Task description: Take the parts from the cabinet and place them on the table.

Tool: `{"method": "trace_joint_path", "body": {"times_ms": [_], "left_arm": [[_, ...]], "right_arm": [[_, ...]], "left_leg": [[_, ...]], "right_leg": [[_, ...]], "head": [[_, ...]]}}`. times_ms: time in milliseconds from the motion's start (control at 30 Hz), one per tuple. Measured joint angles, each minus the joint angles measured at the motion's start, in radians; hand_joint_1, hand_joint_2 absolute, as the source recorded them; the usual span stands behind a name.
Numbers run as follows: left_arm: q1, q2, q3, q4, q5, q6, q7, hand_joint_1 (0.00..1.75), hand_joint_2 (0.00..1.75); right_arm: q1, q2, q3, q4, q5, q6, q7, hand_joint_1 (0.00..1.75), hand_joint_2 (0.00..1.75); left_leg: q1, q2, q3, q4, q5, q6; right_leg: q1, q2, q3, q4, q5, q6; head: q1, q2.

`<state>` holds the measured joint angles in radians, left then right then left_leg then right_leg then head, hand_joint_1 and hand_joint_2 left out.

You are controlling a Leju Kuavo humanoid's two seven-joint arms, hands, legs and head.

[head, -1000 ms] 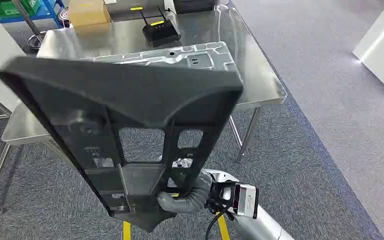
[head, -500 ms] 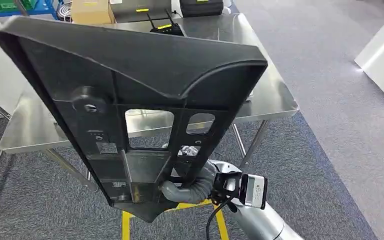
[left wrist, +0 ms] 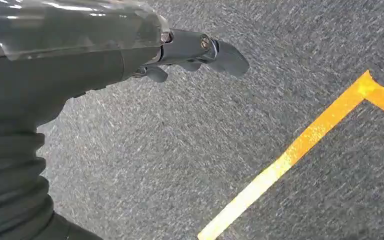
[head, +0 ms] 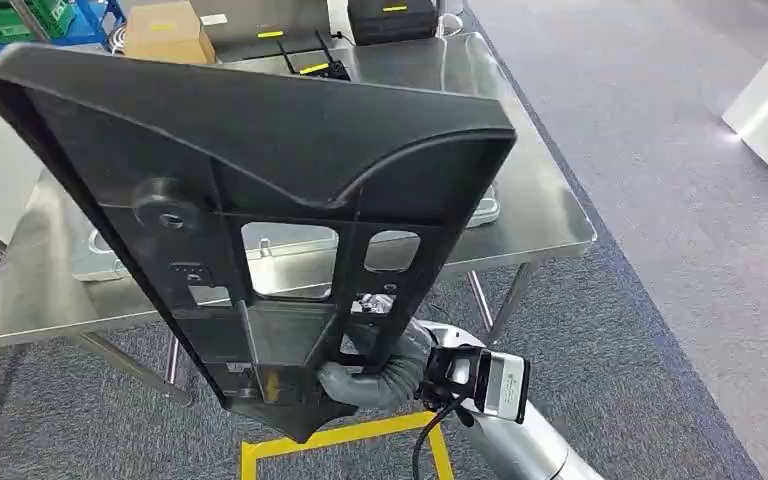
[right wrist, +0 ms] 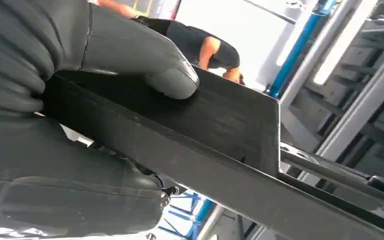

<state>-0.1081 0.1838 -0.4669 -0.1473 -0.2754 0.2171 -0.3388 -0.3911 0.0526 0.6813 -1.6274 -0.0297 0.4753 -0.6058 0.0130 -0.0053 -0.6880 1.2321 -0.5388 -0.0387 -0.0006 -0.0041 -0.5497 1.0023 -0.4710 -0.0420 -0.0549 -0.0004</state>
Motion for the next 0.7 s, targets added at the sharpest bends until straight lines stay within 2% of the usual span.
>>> {"method": "trace_joint_path", "body": {"times_ms": [33,67,100,133,167,233,267,300,333,367,400,433,467,500,567,600,633,667,700], "left_arm": [[0.000,0.000,0.000,0.000,0.000,0.000,0.000,0.00,1.75],[-0.001,0.001,0.000,0.000,0.000,0.000,0.000,0.00,1.75],[-0.001,0.003,0.000,0.000,0.000,0.000,0.000,0.00,1.75],[-0.008,0.002,0.000,0.000,-0.001,-0.002,-0.001,0.00,1.75],[-0.008,0.002,0.000,0.000,0.000,-0.002,-0.001,0.00,1.75],[-0.003,0.002,0.000,0.000,0.000,-0.002,0.001,0.00,1.75],[0.001,0.002,0.000,0.000,0.000,-0.003,0.000,0.00,1.75],[-0.001,0.002,0.000,0.000,0.000,-0.003,0.001,0.00,1.75],[-0.004,0.002,0.000,0.000,0.000,-0.003,0.000,0.00,1.75],[-0.004,0.001,0.000,0.000,0.000,-0.003,-0.001,0.00,1.75],[-0.003,0.000,0.000,0.000,0.000,-0.005,-0.002,0.00,1.75],[-0.002,-0.001,0.000,0.000,0.000,-0.006,-0.003,0.00,1.75],[0.001,-0.002,0.000,0.000,0.000,-0.008,-0.006,0.00,1.75],[0.004,-0.002,0.000,0.000,0.000,-0.008,-0.009,0.00,1.75],[0.007,-0.002,0.000,0.000,0.000,-0.009,-0.013,0.00,1.75],[0.010,-0.003,0.000,0.000,0.000,-0.009,-0.014,0.00,1.75],[0.010,-0.003,0.000,0.000,0.000,-0.010,-0.017,0.00,1.75],[0.009,-0.003,0.000,0.000,0.000,-0.011,-0.018,0.00,1.75],[0.012,-0.003,0.000,0.000,0.000,-0.010,-0.020,0.00,1.75]], "right_arm": [[0.000,0.000,0.000,0.000,0.000,-0.001,0.000,1.68,1.75],[0.000,0.002,0.000,0.000,0.001,-0.002,0.000,1.68,1.75],[0.000,0.002,0.000,0.000,0.006,-0.005,0.001,1.68,1.75],[0.000,0.002,-0.002,0.000,0.009,-0.007,0.003,1.68,1.75],[0.000,0.003,-0.002,0.000,0.010,-0.008,0.004,1.68,1.75],[0.000,0.003,-0.003,-0.001,0.005,-0.008,0.003,1.68,1.75],[0.000,0.003,-0.004,-0.003,0.003,-0.009,0.003,1.68,1.75],[-0.002,0.003,-0.005,-0.004,0.000,-0.009,0.004,1.68,1.75],[-0.001,0.003,-0.006,-0.005,-0.001,-0.009,0.004,1.68,1.75],[0.001,0.003,-0.007,-0.005,-0.002,-0.009,0.007,1.68,1.75],[0.003,0.003,-0.008,-0.005,-0.001,-0.010,0.013,1.68,1.75],[0.006,0.003,-0.008,-0.005,0.005,-0.016,0.021,1.68,1.75],[0.007,0.003,-0.009,-0.005,0.021,-0.033,0.031,1.68,1.75],[0.007,0.003,-0.012,-0.005,0.037,-0.049,0.040,1.68,1.75],[0.005,0.003,-0.028,-0.007,0.052,-0.071,0.047,1.68,1.75],[0.003,0.003,-0.034,-0.009,0.053,-0.073,0.048,1.68,1.75],[0.000,0.003,-0.038,-0.009,0.054,-0.074,0.048,1.68,1.75],[0.000,0.003,-0.041,-0.011,0.065,-0.086,0.050,1.68,1.75],[-0.002,0.003,-0.047,-0.016,0.120,-0.129,0.058,1.68,1.75]], "left_leg": [[-0.002,0.006,0.029,-0.092,0.062,0.009],[-0.006,0.026,0.059,-0.183,0.130,0.019],[-0.014,0.056,0.064,-0.222,0.144,0.026],[-0.021,0.049,0.065,-0.224,0.114,0.028],[-0.021,0.044,0.069,-0.223,0.134,0.037],[-0.014,0.032,0.078,-0.231,0.132,0.048],[-0.011,0.031,0.089,-0.239,0.133,0.050],[-0.010,0.029,0.093,-0.240,0.129,0.056],[-0.010,0.027,0.093,-0.240,0.127,0.059],[-0.011,0.022,0.096,-0.240,0.120,0.062],[-0.011,0.018,0.100,-0.240,0.115,0.062],[-0.011,0.016,0.106,-0.240,0.109,0.061],[-0.011,0.014,0.116,-0.240,0.102,0.060],[-0.011,0.012,0.128,-0.239,0.093,0.059],[-0.011,0.009,0.156,-0.239,0.075,0.054],[-0.011,0.008,0.156,-0.239,0.067,0.050],[-0.012,0.007,0.160,-0.238,0.062,0.043],[-0.012,0.007,0.157,-0.240,0.060,0.036],[-0.012,0.008,0.162,-0.230,0.062,0.027]], "right_leg": [[0.001,-0.005,0.017,0.000,-0.011,0.002],[0.003,-0.012,0.033,-0.001,-0.023,0.004],[0.006,-0.018,0.044,0.002,-0.032,0.008],[0.010,-0.018,0.041,-0.001,-0.039,0.017],[0.010,-0.025,0.041,-0.003,-0.044,0.025],[0.011,-0.028,0.052,0.008,-0.042,0.033],[0.008,-0.022,0.041,0.031,-0.045,0.037],[0.006,-0.009,0.014,0.083,-0.048,0.041],[0.004,-0.005,-0.018,0.132,-0.062,0.045],[0.000,-0.003,-0.082,0.227,-0.108,0.051],[-0.001,-0.001,-0.132,0.294,-0.145,0.056],[-0.003,-0.001,-0.162,0.323,-0.156,0.059],[-0.004,-0.001,-0.170,0.310,-0.140,0.060],[-0.006,-0.001,-0.157,0.256,-0.095,0.060],[-0.006,-0.001,-0.093,0.075,0.034,0.052],[-0.003,-0.002,-0.080,0.019,0.066,0.043],[0.004,-0.003,-0.082,0.011,0.037,0.036],[0.004,-0.002,-0.081,0.015,0.051,0.028],[0.007,0.001,-0.081,0.011,0.052,0.020]], "head": [[0.000,0.000],[0.000,0.000],[0.000,0.000],[0.000,0.000],[0.000,0.000],[0.000,0.000],[0.000,0.000],[0.000,0.000],[0.000,0.000],[0.000,0.000],[0.000,0.000],[0.000,0.000],[0.000,0.000],[0.000,0.000],[0.000,0.000],[0.000,0.000],[0.000,0.000],[0.000,0.000],[0.000,0.000]]}}
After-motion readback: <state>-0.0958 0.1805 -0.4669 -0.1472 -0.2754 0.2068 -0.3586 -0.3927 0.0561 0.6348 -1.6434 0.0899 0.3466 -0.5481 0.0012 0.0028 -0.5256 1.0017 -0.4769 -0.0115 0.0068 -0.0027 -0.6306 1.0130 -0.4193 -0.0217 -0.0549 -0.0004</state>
